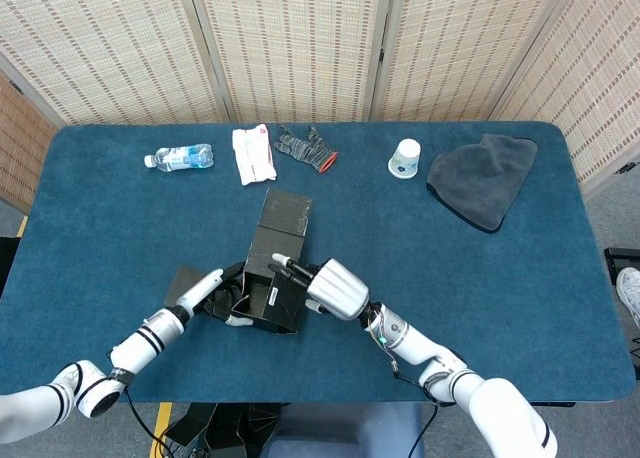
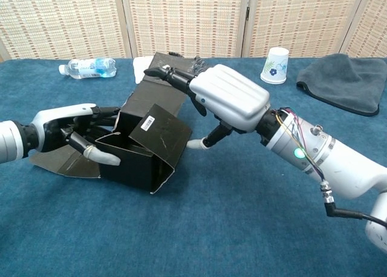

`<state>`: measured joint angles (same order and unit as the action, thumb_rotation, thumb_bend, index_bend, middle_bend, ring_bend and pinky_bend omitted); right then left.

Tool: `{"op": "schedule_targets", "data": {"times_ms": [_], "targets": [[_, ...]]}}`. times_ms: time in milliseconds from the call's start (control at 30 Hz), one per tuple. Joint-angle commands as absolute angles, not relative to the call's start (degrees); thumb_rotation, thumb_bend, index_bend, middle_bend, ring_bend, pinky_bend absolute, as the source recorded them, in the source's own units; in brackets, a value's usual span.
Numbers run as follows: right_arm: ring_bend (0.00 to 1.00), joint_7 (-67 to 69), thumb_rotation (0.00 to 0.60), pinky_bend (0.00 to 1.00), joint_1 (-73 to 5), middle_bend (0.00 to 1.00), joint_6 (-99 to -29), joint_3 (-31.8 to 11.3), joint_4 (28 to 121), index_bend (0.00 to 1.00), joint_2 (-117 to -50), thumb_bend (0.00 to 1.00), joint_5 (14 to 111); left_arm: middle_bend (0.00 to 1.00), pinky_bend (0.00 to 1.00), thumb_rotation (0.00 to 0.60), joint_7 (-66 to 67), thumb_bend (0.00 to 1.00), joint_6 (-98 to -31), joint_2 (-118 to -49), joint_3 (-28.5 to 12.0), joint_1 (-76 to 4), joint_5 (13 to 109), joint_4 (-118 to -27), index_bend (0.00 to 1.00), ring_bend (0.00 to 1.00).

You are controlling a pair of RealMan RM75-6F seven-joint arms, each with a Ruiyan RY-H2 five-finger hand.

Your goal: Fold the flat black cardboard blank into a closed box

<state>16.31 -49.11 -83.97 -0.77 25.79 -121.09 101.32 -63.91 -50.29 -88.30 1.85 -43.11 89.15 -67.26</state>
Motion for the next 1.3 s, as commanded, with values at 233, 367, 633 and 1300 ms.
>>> {"op": "schedule_targets", "data": {"times_ms": [233, 367, 633, 1300], "targets": [[0.68, 17.6, 0.600, 1.00, -50.7, 0.13, -84.1, 0.7, 20.9, 0.03, -122.3, 0.00, 102.2, 0.23, 0.60, 0.600, -65.9, 0.00, -49.5, -88.4, 2.5, -43.6, 89.7, -66.6, 0.13, 0.50], [0.68, 19.2, 0.600, 1.00, -51.2, 0.12, -84.1, 1.7, 18.7, 0.03, -122.9, 0.00, 102.6, 0.23, 0.60, 0.600, -66.7, 0.00, -49.3, -88.3, 2.8, -43.7, 89.9, -66.3, 0.13, 0.50], [0.68, 21.4, 0.600, 1.00, -51.6, 0.12, -85.1, 3.9, 14.3, 0.03, -123.8, 0.00, 103.7, 0.22, 0.60, 0.600, -68.5, 0.00, -49.2, -88.0, 3.4, -44.0, 90.5, -66.1, 0.12, 0.50], [0.68, 22.3, 0.600, 1.00, -51.7, 0.13, -89.0, 6.7, 8.8, 0.12, -126.3, 0.05, 104.1, 0.21, 0.60, 0.600, -72.8, 0.00, -49.6, -87.3, 4.8, -44.4, 91.6, -66.1, 0.11, 0.50]]}}
